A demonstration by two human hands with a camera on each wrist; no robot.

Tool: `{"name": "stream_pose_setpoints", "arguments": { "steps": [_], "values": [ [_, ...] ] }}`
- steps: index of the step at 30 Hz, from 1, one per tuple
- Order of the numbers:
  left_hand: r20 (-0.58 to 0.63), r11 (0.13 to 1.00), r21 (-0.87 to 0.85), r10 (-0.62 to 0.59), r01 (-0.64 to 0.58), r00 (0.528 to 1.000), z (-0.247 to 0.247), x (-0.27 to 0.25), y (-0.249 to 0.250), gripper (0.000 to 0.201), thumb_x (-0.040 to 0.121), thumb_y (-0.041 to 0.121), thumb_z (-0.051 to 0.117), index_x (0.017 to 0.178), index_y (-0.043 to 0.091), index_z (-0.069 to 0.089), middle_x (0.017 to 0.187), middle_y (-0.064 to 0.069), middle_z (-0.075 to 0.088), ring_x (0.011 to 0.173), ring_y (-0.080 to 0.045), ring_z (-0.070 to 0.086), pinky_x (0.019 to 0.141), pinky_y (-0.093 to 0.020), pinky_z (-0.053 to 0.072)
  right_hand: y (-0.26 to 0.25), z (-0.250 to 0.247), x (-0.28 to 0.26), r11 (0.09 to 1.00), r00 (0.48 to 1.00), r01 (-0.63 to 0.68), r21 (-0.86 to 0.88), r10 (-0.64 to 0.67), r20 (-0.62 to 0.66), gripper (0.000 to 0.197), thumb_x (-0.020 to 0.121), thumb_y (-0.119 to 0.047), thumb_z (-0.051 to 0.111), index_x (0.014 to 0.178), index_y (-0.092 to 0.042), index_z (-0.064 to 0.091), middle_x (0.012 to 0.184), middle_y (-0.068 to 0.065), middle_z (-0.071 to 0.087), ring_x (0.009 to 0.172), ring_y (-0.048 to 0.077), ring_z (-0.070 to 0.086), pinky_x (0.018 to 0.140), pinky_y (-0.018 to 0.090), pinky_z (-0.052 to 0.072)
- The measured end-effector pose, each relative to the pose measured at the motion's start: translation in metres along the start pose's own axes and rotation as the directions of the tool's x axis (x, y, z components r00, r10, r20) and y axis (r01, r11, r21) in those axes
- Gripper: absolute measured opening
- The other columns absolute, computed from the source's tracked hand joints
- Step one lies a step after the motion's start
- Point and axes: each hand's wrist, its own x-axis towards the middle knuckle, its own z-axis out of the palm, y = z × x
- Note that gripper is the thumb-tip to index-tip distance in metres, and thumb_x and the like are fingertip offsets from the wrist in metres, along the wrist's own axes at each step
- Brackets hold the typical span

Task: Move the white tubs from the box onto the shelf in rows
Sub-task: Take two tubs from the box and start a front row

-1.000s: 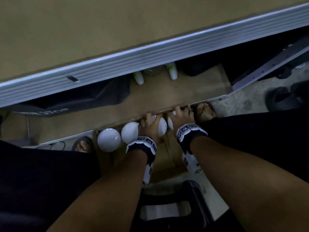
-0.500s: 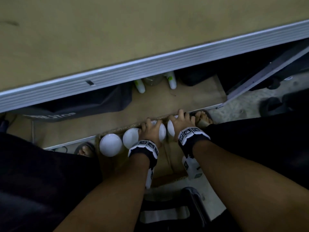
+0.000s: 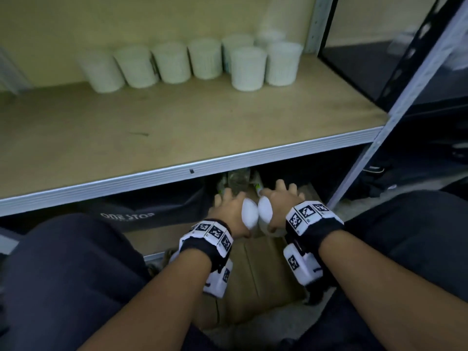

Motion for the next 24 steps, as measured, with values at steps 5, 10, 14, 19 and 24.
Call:
{"name": "stream_pose_setpoints", "arguments": {
  "steps": [5, 10, 14, 19, 24],
  "values": [
    [-0.130, 0.996, -0.003, 0.090, -0.092, 0.987, -0.063, -0.047, 0.012, 0.085, 0.056, 0.042, 0.078, 0.130, 0.033, 0.037, 0.121, -0.006, 0.034, 0.116, -0.033, 0.035, 0.092, -0.048, 0.046, -0.009, -0.063, -0.046, 0.999, 0.996, 0.028, 0.031, -0.025, -0.081, 0.085, 0.060, -0.037, 0.081, 0.134, -0.033, 0.038, 0.135, 0.008, 0.030, 0.125, 0.039, 0.032, 0.101, 0.051, 0.037],
    [-0.296, 0.985, -0.051, 0.142, -0.164, 0.945, -0.119, -0.094, 0.015, 0.083, 0.056, 0.043, 0.080, 0.130, 0.033, 0.045, 0.121, -0.007, 0.045, 0.117, -0.030, 0.042, 0.094, -0.033, 0.040, -0.015, -0.116, -0.090, 0.986, 0.967, 0.125, 0.108, -0.096, -0.237, 0.091, 0.057, -0.037, 0.082, 0.134, -0.034, 0.034, 0.130, 0.005, 0.036, 0.125, 0.036, 0.034, 0.096, 0.045, 0.038],
    [-0.424, 0.984, -0.043, 0.139, -0.173, 0.895, -0.159, -0.119, 0.013, 0.083, 0.056, 0.044, 0.080, 0.131, 0.032, 0.047, 0.126, -0.005, 0.051, 0.119, -0.026, 0.045, 0.093, -0.031, 0.039, -0.023, -0.147, -0.108, 0.943, 0.909, 0.244, 0.226, -0.142, -0.393, 0.083, 0.056, -0.035, 0.080, 0.125, -0.029, 0.035, 0.125, 0.002, 0.042, 0.114, 0.027, 0.037, 0.094, 0.038, 0.039],
    [-0.520, 0.992, -0.069, 0.055, -0.106, 0.852, -0.191, -0.122, -0.003, 0.081, 0.057, 0.044, 0.081, 0.131, 0.032, 0.050, 0.124, -0.004, 0.049, 0.119, -0.026, 0.044, 0.090, -0.030, 0.038, -0.043, -0.168, -0.097, 0.895, 0.844, 0.359, 0.263, -0.190, -0.502, 0.068, 0.060, -0.034, 0.079, 0.120, -0.027, 0.047, 0.129, 0.001, 0.039, 0.122, 0.024, 0.035, 0.103, 0.039, 0.039],
    [-0.555, 0.988, -0.142, -0.029, -0.060, 0.831, -0.201, -0.104, -0.025, 0.078, 0.057, 0.044, 0.082, 0.129, 0.028, 0.054, 0.129, -0.002, 0.050, 0.124, -0.024, 0.042, 0.095, -0.030, 0.038, -0.062, -0.170, -0.061, 0.846, 0.814, 0.431, 0.315, -0.212, -0.541, 0.066, 0.062, -0.032, 0.077, 0.123, -0.027, 0.053, 0.131, 0.000, 0.037, 0.125, 0.025, 0.037, 0.108, 0.038, 0.037]
  ]
}}
